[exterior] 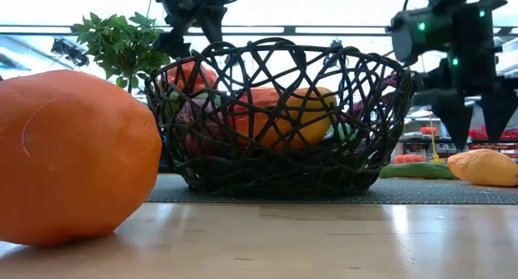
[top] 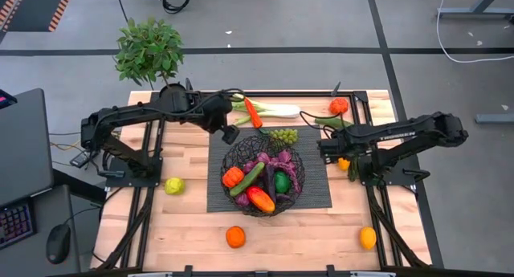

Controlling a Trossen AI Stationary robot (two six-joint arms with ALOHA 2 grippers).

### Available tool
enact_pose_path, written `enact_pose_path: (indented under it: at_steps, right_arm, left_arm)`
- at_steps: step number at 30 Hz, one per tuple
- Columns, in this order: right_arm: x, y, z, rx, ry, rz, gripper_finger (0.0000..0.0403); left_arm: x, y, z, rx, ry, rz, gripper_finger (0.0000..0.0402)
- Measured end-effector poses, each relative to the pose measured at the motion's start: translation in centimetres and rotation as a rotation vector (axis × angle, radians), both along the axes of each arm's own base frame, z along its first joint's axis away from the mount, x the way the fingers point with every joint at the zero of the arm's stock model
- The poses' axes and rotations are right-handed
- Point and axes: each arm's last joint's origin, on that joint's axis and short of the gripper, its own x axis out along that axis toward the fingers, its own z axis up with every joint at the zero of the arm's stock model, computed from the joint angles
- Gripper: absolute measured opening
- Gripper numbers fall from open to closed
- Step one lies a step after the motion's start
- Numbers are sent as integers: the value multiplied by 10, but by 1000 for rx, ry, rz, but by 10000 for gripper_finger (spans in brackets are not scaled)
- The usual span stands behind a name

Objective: Build produce basket
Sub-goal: Put the yellow mango into the black wire basket

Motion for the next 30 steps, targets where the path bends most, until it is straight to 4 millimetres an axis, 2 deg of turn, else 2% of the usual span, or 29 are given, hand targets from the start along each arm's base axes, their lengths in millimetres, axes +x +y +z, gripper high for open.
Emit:
enact_pose_path:
  at_steps: [7,12,17,21,26,30]
  right_arm:
    - [5,-10,-7,-30,-47,-23,309]
    - [-3,-13,-21,1,-25,-59,309]
    - [-2,-17,-27,-10,-18,-68,309]
    - [-5,-18,-41,31,-11,-47,308]
    - [-6,-15,-54,123,-65,-9,304]
    - [-4,-11,-52,129,-81,41,269]
  left_arm:
    - [-6,-6,2,-122,-6,43,396]
    - [-14,-11,31,-125,-78,31,396]
    - [-29,-19,62,-95,-117,64,396]
    - [-40,-30,78,-110,-114,73,396]
    - [-46,-50,86,-120,-104,82,396]
    - [-46,-65,88,-152,-110,81,396]
